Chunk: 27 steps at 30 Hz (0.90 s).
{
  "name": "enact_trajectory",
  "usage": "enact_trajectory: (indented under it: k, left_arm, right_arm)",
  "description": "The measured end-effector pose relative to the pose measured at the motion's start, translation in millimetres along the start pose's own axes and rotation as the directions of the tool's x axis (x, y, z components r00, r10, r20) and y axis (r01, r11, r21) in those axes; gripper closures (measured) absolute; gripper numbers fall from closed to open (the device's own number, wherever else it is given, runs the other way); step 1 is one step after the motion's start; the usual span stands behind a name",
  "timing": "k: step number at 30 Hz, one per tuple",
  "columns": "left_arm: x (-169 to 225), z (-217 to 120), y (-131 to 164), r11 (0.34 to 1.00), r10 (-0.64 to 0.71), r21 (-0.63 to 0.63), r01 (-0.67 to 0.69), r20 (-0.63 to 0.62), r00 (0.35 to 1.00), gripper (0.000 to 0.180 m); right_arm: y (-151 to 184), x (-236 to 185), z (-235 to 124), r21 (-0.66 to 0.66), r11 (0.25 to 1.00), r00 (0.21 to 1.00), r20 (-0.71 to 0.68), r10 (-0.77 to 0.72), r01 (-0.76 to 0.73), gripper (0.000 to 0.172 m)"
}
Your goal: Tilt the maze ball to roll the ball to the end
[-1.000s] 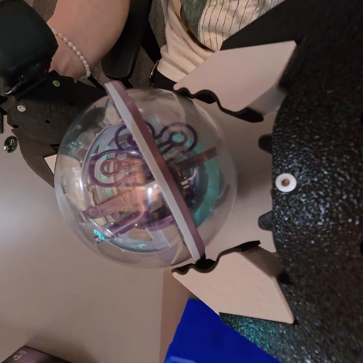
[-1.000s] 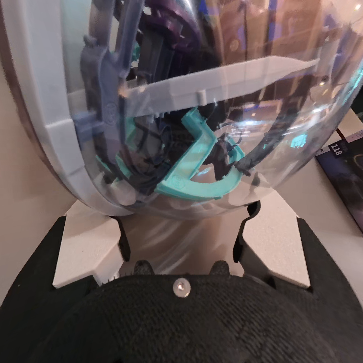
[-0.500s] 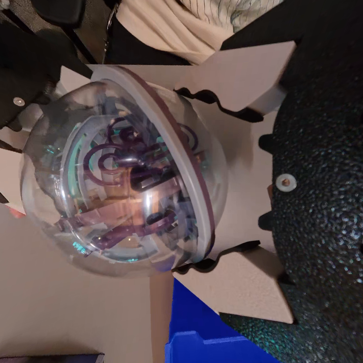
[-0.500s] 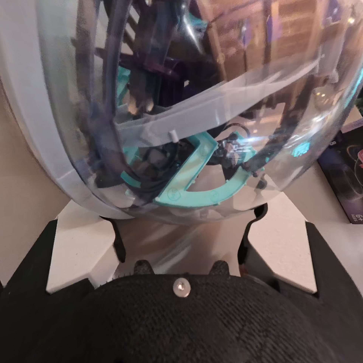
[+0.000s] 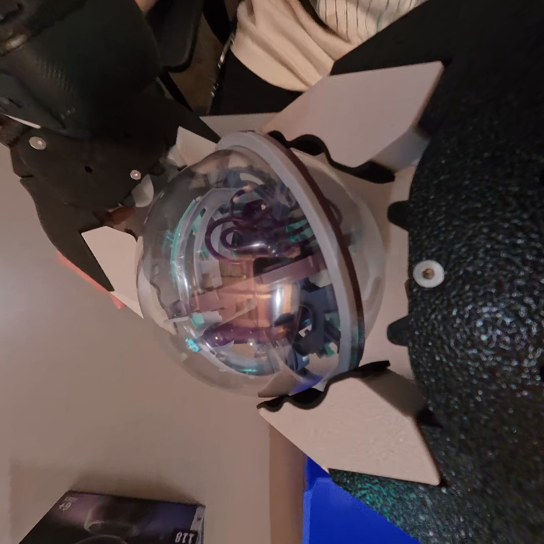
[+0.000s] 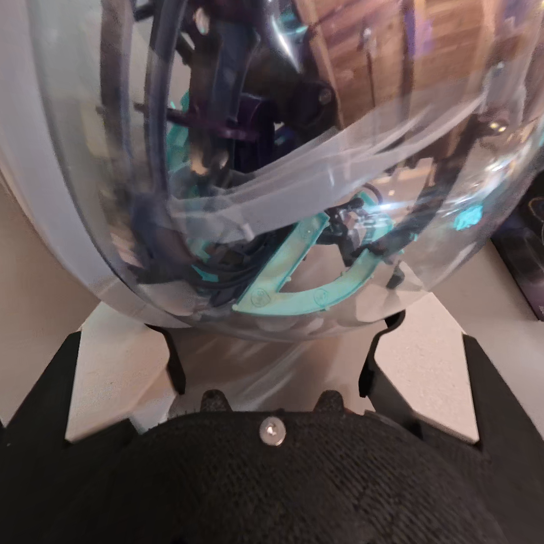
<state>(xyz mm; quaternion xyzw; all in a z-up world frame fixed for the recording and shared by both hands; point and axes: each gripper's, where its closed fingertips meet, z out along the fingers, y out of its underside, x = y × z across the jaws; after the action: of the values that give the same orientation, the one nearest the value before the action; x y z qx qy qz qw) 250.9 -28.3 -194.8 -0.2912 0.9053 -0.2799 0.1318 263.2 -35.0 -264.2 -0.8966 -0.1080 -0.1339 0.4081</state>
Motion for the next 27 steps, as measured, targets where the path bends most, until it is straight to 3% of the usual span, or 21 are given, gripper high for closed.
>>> enact_trajectory:
  k: [5,10,14,22,27]
  left_arm:
    - [-3.4,5.4,-2.0,0.978,0.120,-0.172,-0.115,0.020,0.993,0.023]
    - [-6.6,7.9,1.6,0.909,0.234,-0.354,-0.221,-0.006,0.972,0.023]
    - [-7.3,13.1,-5.0,0.899,0.249,-0.368,-0.237,-0.014,0.968,0.023]
    - [-6.5,14.1,-6.6,0.894,0.278,-0.359,-0.267,-0.022,0.960,0.023]
    - [-8.0,14.2,-6.2,0.903,0.262,-0.345,-0.258,-0.036,0.964,0.023]
  right_arm:
    - [10.3,2.8,-3.3,-0.076,0.995,0.998,-0.020,0.068,-0.069,0.015]
    - [19.4,4.9,-11.7,-0.102,0.993,0.998,-0.012,0.065,-0.066,0.016]
    - [26.0,10.0,-16.3,-0.116,0.990,0.996,-0.031,0.081,-0.084,0.017]
    - [36.2,17.1,-38.8,-0.093,0.995,0.999,-0.030,0.017,-0.020,0.046]
    - [20.5,21.0,-48.9,0.048,0.998,0.999,-0.024,0.033,-0.031,0.050]
